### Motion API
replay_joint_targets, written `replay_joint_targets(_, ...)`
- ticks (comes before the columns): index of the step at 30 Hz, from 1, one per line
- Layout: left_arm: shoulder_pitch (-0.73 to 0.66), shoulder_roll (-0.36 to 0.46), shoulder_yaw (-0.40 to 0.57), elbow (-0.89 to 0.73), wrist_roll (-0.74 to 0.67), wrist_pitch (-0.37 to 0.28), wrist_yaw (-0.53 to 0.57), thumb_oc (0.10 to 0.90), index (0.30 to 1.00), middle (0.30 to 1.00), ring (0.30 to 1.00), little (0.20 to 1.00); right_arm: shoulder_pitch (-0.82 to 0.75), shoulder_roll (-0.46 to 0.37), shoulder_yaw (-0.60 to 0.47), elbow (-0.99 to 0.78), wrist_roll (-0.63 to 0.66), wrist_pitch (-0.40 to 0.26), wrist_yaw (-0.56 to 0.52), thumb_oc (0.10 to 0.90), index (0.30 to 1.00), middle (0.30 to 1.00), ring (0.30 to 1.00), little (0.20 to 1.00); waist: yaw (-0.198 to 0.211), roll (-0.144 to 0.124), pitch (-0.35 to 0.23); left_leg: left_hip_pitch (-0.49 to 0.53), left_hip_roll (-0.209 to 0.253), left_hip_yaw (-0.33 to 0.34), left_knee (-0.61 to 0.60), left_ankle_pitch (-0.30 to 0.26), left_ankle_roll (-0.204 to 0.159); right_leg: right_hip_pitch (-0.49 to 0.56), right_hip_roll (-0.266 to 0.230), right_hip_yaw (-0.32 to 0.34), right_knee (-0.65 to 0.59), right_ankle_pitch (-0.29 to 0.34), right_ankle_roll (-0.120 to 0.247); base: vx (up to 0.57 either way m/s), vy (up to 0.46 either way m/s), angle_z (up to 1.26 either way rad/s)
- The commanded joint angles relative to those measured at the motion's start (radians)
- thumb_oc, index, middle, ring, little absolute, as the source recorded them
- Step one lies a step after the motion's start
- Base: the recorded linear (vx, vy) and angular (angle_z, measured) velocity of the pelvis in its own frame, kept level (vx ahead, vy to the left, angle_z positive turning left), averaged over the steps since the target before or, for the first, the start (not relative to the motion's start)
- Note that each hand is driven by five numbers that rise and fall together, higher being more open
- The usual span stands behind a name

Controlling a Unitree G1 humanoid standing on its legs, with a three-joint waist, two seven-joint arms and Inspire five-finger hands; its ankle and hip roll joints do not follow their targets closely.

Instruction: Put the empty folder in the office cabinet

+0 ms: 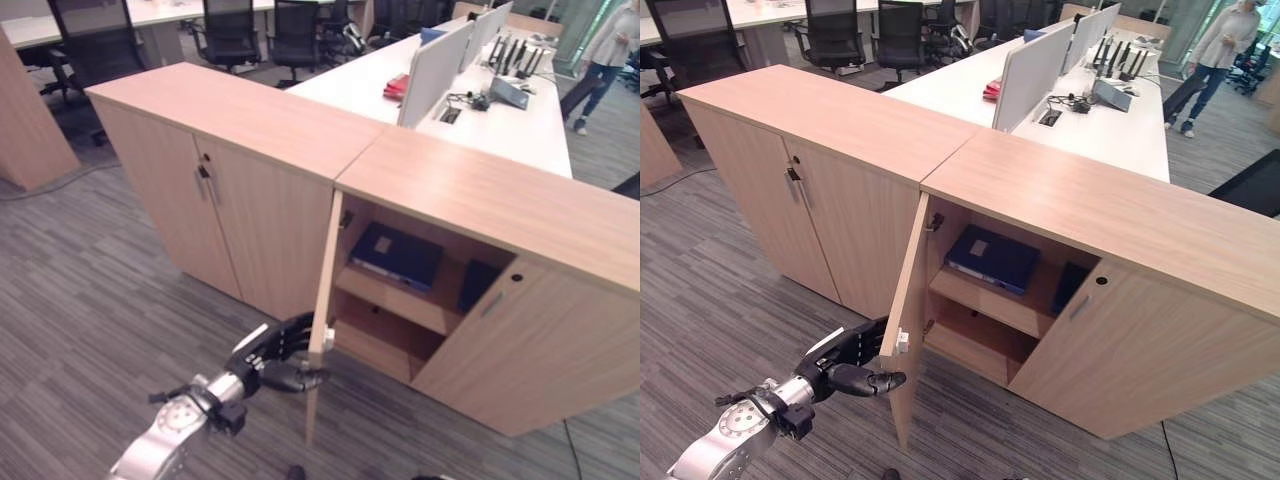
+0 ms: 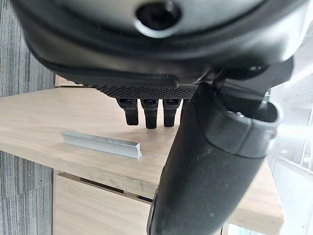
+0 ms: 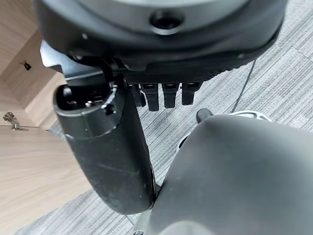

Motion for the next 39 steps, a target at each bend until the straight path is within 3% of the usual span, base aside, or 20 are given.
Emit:
replay_joint_targets(1, -0.138, -0.110, -0.123, -0.150, -0.064, -0.067, -0.135, 0.800, 0.900, 0.900, 0.900, 0.900, 0.007, -0.056, 0.061, 0.049, -0.042, 0.028, 0.006, 0.800, 0.900, 0.900, 0.900, 0.900, -0.087, 0.049, -0.023, 0.037, 0.107, -0.045, 0.015, -0.086, -0.064, -0.002, 0.084, 0.034, 0.003, -0.114, -0.032, 0.01, -0.065, -0.15)
replay_joint_targets(8, -0.185, -0.162, -0.122, -0.166, 0.000, -0.068, -0.092, 0.800, 0.900, 0.900, 0.900, 0.900, 0.013, -0.061, 0.067, 0.052, -0.039, 0.038, 0.002, 0.800, 0.900, 0.900, 0.900, 0.900, -0.120, 0.061, -0.014, 0.049, 0.133, -0.003, 0.080, -0.110, -0.071, 0.004, 0.117, 0.075, 0.003, -0.142, -0.057, 0.01, -0.073, -0.13)
replay_joint_targets(15, -0.200, -0.263, -0.092, -0.125, 0.167, -0.054, -0.004, 0.800, 0.900, 0.900, 0.900, 0.900, -0.007, -0.056, 0.056, 0.045, 0.003, 0.051, -0.003, 0.800, 0.900, 0.900, 0.900, 0.900, -0.126, 0.059, 0.006, 0.050, 0.152, 0.007, 0.122, -0.124, -0.074, 0.009, 0.140, 0.093, 0.003, -0.157, -0.075, 0.02, -0.070, -0.11)
replay_joint_targets(17, -0.174, -0.353, -0.081, 0.010, 0.220, -0.016, 0.036, 0.800, 0.900, 0.900, 0.900, 0.900, -0.016, -0.057, 0.052, 0.046, 0.028, 0.066, 0.011, 0.800, 0.900, 0.900, 0.900, 0.900, -0.121, 0.052, 0.019, 0.045, 0.158, 0.003, 0.132, -0.121, -0.076, 0.010, 0.150, 0.091, 0.003, -0.162, -0.083, 0.01, -0.092, -0.07)
replay_joint_targets(21, -0.178, -0.423, -0.113, 0.175, 0.189, 0.001, 0.041, 0.800, 0.900, 0.900, 0.900, 0.900, -0.018, -0.067, 0.057, 0.048, 0.020, 0.082, 0.013, 0.800, 0.900, 0.900, 0.900, 0.900, -0.132, 0.051, 0.036, 0.041, 0.162, 0.007, 0.128, -0.111, -0.079, 0.004, 0.157, 0.091, 0.003, -0.162, -0.087, 0.00, -0.074, 0.00)
replay_joint_targets(23, -0.214, -0.481, -0.181, 0.359, 0.155, 0.011, 0.048, 0.800, 0.900, 0.900, 0.900, 0.900, -0.024, -0.078, 0.058, 0.044, 0.015, 0.093, 0.004, 0.800, 0.900, 0.900, 0.900, 0.900, -0.165, 0.062, 0.047, 0.049, 0.166, 0.025, 0.104, -0.099, -0.082, -0.010, 0.163, 0.103, 0.003, -0.161, -0.085, 0.00, 0.000, 0.00)
replay_joint_targets(28, -0.292, -0.469, -0.267, 0.402, 0.236, 0.019, 0.025, 0.800, 0.900, 0.900, 0.900, 0.900, -0.025, -0.100, 0.053, 0.023, 0.006, 0.098, -0.027, 0.800, 0.900, 0.900, 0.900, 0.900, -0.223, 0.083, 0.054, 0.068, 0.175, 0.063, 0.051, -0.087, -0.086, -0.045, 0.173, 0.138, 0.003, -0.162, -0.079, 0.00, 0.003, -0.09)
replay_joint_targets(39, -0.298, -0.456, -0.212, 0.366, 0.157, 0.001, 0.080, 0.800, 0.900, 0.900, 0.900, 0.900, -0.006, -0.120, 0.028, 0.037, 0.008, 0.091, -0.052, 0.800, 0.900, 0.900, 0.900, 0.900, -0.240, 0.087, 0.073, 0.050, 0.185, 0.090, 0.015, -0.060, -0.095, -0.100, 0.187, 0.153, 0.003, -0.151, -0.080, -0.01, -0.019, -0.47)
